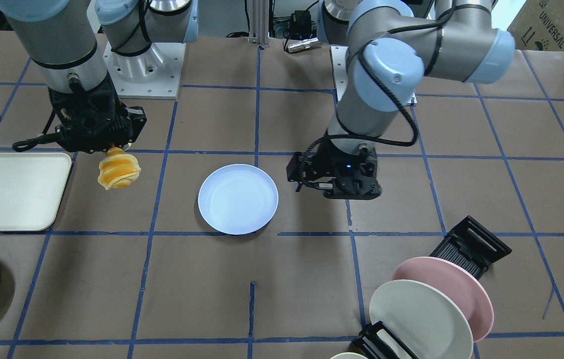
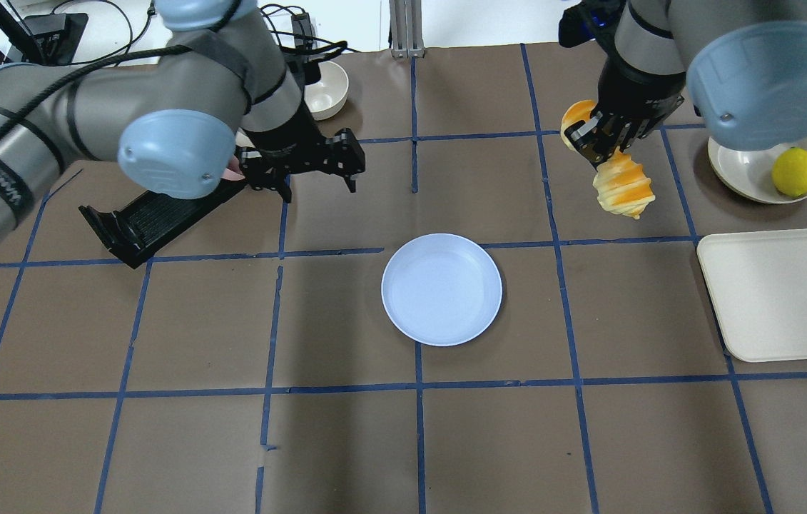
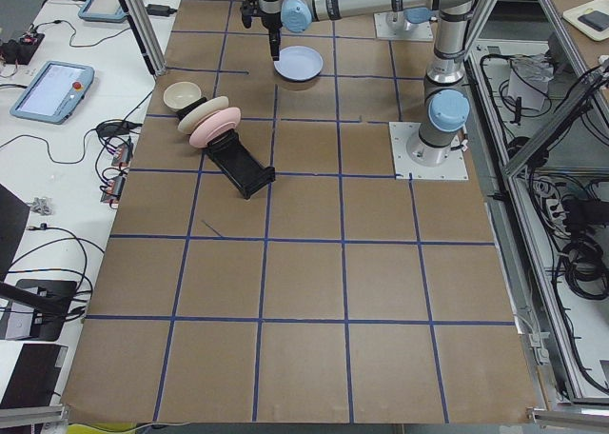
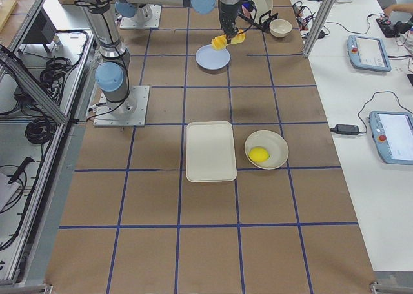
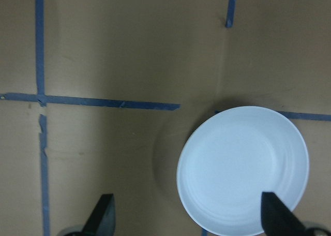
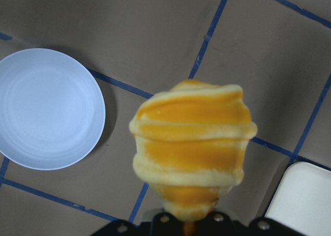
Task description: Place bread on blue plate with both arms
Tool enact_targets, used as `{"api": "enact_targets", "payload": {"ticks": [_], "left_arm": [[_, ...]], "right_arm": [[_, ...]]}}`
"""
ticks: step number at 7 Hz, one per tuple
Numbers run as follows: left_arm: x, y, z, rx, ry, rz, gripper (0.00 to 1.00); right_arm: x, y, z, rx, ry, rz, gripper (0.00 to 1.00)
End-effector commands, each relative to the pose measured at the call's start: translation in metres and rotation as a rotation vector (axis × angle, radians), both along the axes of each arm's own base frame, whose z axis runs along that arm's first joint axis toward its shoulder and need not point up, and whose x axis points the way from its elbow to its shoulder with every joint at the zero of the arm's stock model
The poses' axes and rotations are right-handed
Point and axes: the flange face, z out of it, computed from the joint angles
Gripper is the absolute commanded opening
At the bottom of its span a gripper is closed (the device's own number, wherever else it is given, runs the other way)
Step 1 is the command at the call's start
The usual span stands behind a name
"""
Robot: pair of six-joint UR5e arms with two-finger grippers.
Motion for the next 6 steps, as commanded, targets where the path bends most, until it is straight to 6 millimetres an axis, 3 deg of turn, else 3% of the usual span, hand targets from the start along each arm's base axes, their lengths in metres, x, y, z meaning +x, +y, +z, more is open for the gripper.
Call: {"api": "enact_targets", "payload": {"ticks": [1, 3, 6], "left_arm": [[0.079, -0.002, 0.033, -0.007, -0.002, -0.044, 1.00], [0.091, 0.019, 0.048, -0.014, -0.052, -0.055, 1.00], [0.091, 0.029, 0.063, -0.058, -0.059, -0.156, 1.00]], "right_arm": [[0.054, 0.009, -0.043, -0.009, -0.003, 0.028, 0.04], [0.087, 0.016, -0.115, -0.019, -0.014, 0.065, 0.04], [0.129, 0.023, -0.175, -0.009, -0.016, 0.119, 0.04]]}}
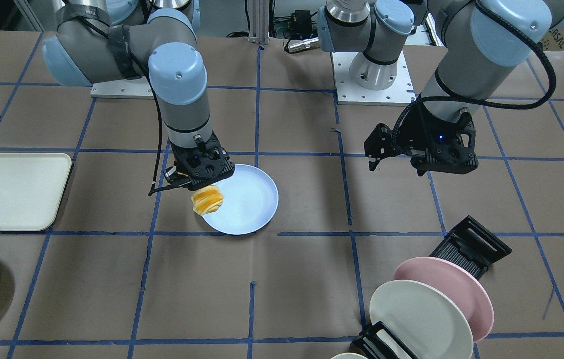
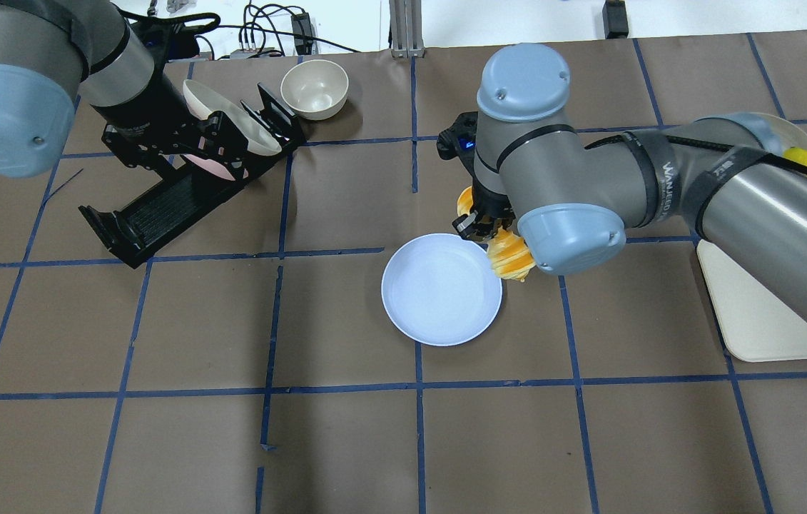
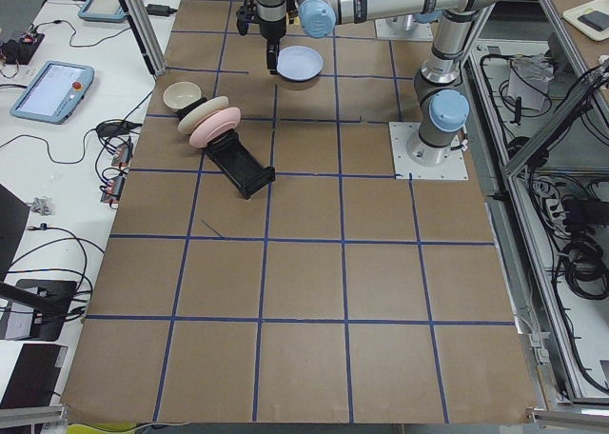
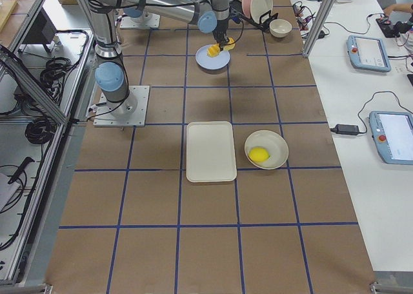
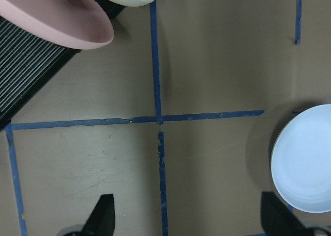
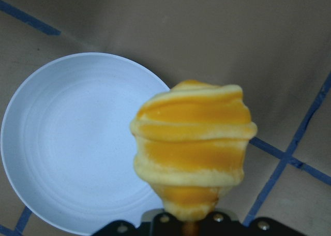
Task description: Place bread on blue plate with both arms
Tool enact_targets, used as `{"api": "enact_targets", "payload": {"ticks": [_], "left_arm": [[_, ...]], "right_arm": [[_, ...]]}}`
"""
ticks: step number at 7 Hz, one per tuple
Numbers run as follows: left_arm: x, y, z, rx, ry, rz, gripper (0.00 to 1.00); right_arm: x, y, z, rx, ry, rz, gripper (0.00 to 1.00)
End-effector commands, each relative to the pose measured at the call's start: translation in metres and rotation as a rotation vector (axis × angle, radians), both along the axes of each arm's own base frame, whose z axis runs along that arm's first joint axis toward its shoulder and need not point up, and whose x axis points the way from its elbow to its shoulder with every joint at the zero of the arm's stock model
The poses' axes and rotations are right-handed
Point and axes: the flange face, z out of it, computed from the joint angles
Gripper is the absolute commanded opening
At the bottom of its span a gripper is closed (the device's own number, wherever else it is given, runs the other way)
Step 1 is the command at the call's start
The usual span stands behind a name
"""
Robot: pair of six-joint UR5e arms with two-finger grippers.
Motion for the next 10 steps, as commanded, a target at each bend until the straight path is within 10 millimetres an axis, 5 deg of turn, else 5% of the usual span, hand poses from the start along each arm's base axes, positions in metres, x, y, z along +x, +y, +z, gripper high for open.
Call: {"api": "enact_targets", "payload": {"ticks": [1, 2, 6, 7, 8, 10], "left_arm": [[0.004, 0.010, 0.004, -0.026, -0.008, -0.131, 1.00], [0.016, 0.012, 0.007, -0.033, -0.009, -0.115, 1.00], [0.023, 0.015, 0.014, -0.041, -0.011, -0.103, 1.00], [0.024, 0.017, 0.014, -0.036, -0.016, -0.101, 1.00], [0.023, 0.016, 0.012, -0.037, -0.013, -0.101, 1.00], [0.025, 0.013, 0.009, -0.035, -0.013, -0.101, 1.00]], "right_arm": [[0.043, 0.005, -0.046, -0.006, 0.003, 0.054, 0.04], [0.060, 0.010, -0.065, 0.001, 0.010, 0.085, 0.04], [0.054, 0.029, -0.100, -0.007, 0.008, 0.091, 0.06], [0.054, 0.028, -0.099, -0.009, 0.009, 0.091, 0.44], [0.054, 0.029, -0.100, 0.004, 0.014, 0.105, 0.99], [0.054, 0.029, -0.100, 0.006, 0.015, 0.107, 1.00]]}}
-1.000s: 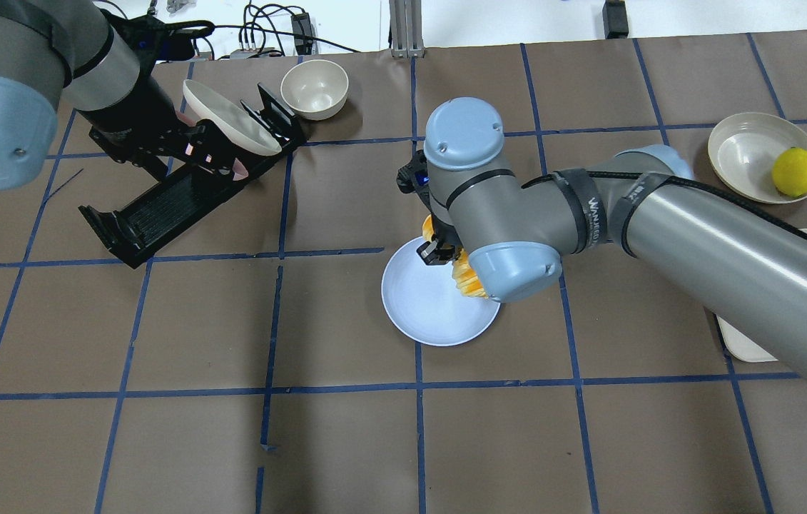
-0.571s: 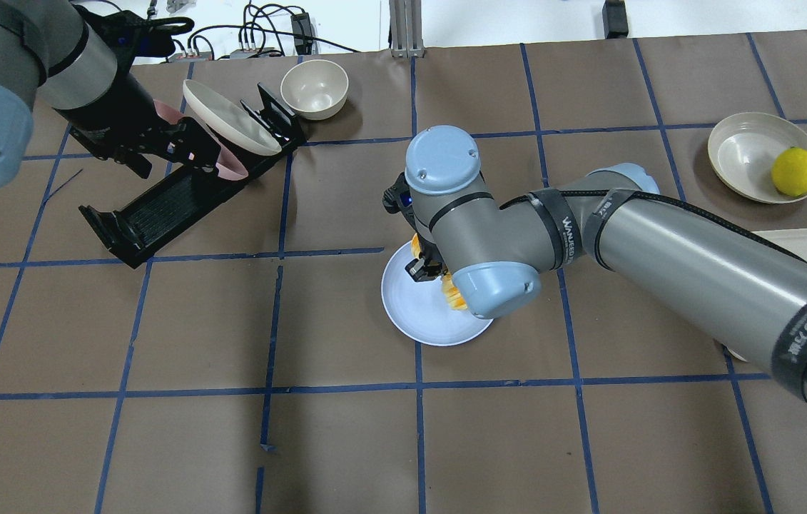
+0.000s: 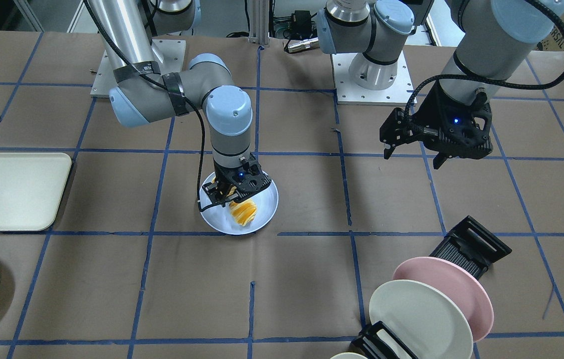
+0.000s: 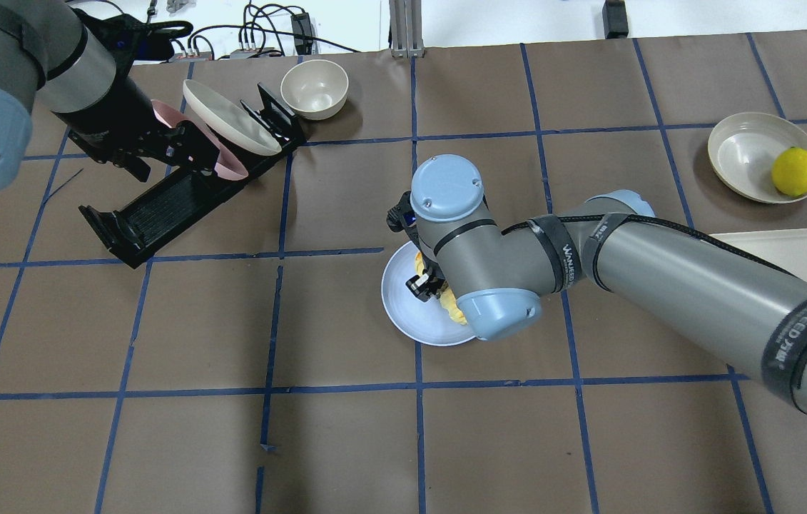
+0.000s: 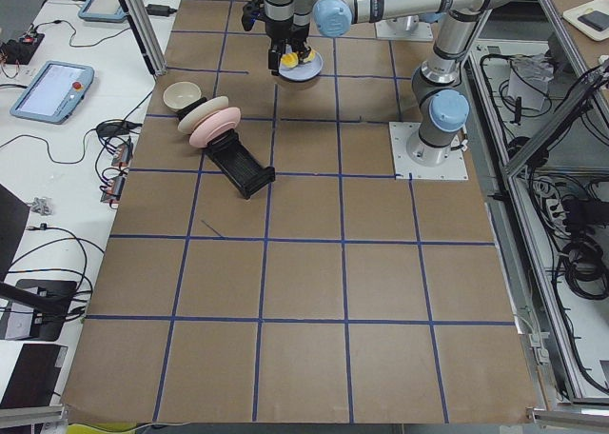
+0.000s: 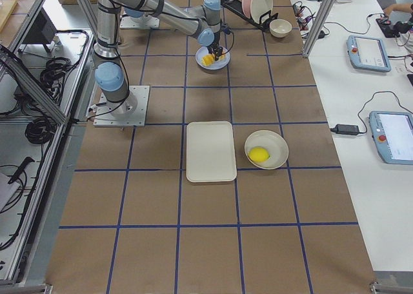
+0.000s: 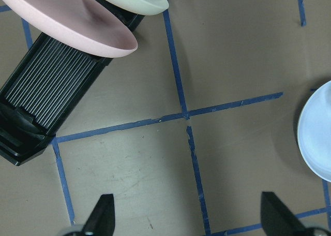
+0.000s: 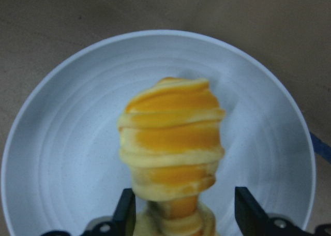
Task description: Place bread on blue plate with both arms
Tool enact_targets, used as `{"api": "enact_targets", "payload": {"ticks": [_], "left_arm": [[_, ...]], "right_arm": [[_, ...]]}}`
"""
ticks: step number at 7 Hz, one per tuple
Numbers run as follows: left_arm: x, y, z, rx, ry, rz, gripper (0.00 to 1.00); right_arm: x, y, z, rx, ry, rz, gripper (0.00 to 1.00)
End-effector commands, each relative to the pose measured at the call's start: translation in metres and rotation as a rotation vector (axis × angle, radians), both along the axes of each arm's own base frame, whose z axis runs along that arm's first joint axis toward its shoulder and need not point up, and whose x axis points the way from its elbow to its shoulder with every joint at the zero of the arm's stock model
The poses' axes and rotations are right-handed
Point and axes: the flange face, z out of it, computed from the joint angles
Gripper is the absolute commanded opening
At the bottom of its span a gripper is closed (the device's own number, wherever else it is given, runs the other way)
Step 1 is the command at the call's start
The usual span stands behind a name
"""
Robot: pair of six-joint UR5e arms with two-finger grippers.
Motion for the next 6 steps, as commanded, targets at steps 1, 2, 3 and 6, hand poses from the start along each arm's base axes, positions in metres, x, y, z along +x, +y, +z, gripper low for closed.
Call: {"api": "enact_targets", "payload": {"ticks": [1, 2, 3, 6], "left_arm": [[0.001, 0.003, 0.006, -0.010, -0.001, 0.002, 1.00], [0.000, 0.002, 0.005, -0.008, -0.001, 0.000, 1.00], [0.001, 0.003, 0.005, -0.007, -0.001, 0.002, 1.00], [0.000, 0.006, 0.015, -0.023, -0.003, 0.000, 1.00]], "right_arm": [[0.000, 0.000, 0.004, -0.001, 0.000, 0.004, 1.00], [-0.001, 0.000, 0.009, 0.014, 0.006, 0.000, 1.00], [-0.002, -0.007, 0.034, -0.014, -0.018, -0.023, 1.00], [-0.035, -0.043, 0.104, -0.121, -0.138, -0.132, 1.00]]}}
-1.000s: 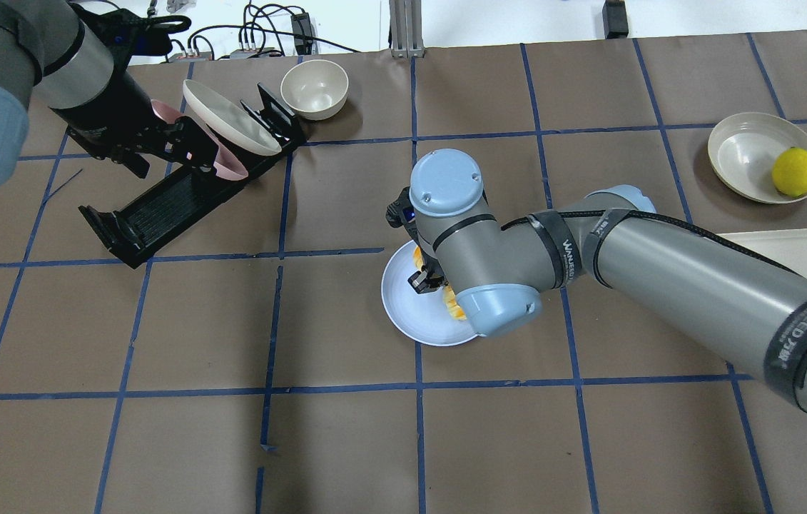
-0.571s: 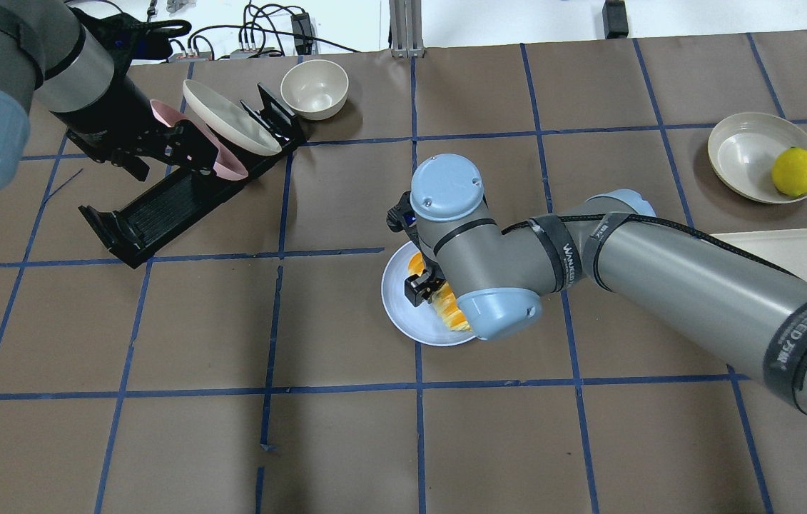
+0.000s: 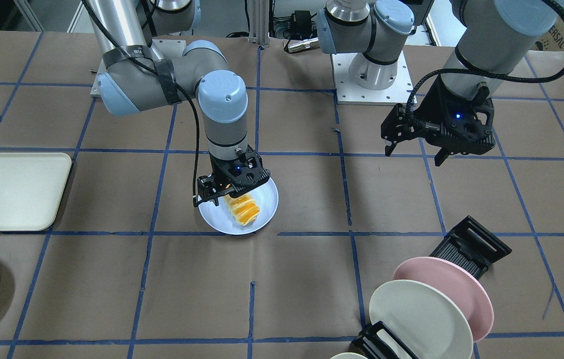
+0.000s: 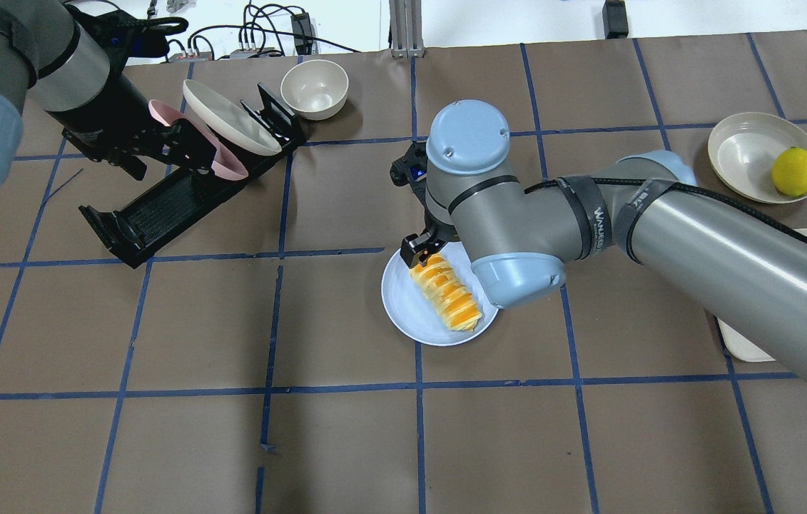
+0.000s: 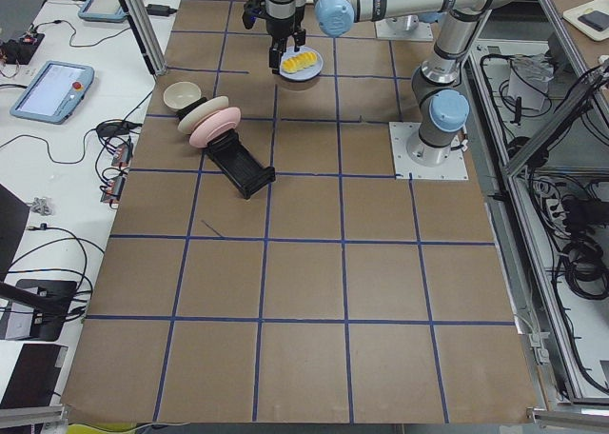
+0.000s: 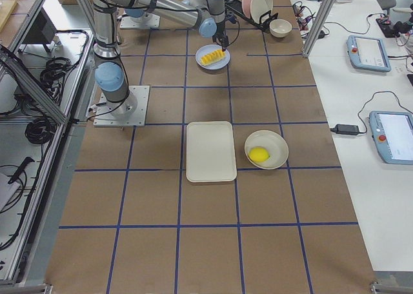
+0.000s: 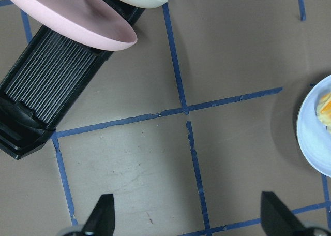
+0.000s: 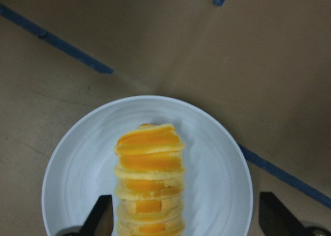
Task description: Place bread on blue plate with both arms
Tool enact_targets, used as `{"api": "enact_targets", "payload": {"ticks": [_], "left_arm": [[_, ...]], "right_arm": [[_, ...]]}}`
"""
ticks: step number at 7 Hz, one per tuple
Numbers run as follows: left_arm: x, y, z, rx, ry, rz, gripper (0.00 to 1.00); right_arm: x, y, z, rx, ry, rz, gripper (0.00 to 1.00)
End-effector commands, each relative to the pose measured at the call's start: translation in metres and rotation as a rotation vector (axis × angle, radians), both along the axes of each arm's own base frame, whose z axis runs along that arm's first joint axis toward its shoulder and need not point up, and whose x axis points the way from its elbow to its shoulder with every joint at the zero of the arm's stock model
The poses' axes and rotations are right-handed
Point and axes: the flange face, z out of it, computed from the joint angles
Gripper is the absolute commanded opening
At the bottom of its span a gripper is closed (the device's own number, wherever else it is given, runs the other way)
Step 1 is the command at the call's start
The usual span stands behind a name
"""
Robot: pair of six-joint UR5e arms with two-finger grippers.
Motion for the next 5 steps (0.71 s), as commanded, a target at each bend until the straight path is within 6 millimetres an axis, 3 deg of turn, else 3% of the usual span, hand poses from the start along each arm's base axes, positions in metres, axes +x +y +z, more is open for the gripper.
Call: {"api": "enact_targets", "payload": {"ticks": [1, 2, 3, 4, 5], "left_arm": [[0.000, -0.002, -0.001, -0.007, -0.002, 0.000, 1.00], [0.001, -0.009, -0.010, 0.009, 0.005, 0.000, 1.00], [0.000, -0.003, -0.005, 0.002, 0.002, 0.000, 1.00], [0.000, 0.001, 0.000, -0.001, 0.000, 0.000, 1.00], [0.000, 0.000, 0.000, -0.002, -0.001, 0.000, 1.00]], "right_arm": [[-0.043, -0.027, 0.039, -0.066, -0.035, -0.094, 1.00], [-0.063, -0.033, 0.044, -0.071, -0.026, -0.131, 1.00], [-0.082, -0.042, 0.060, -0.097, -0.012, -0.163, 1.00], [-0.109, -0.044, 0.091, -0.118, 0.022, -0.197, 1.00], [-0.140, -0.034, 0.130, -0.076, 0.038, -0.252, 1.00]]}}
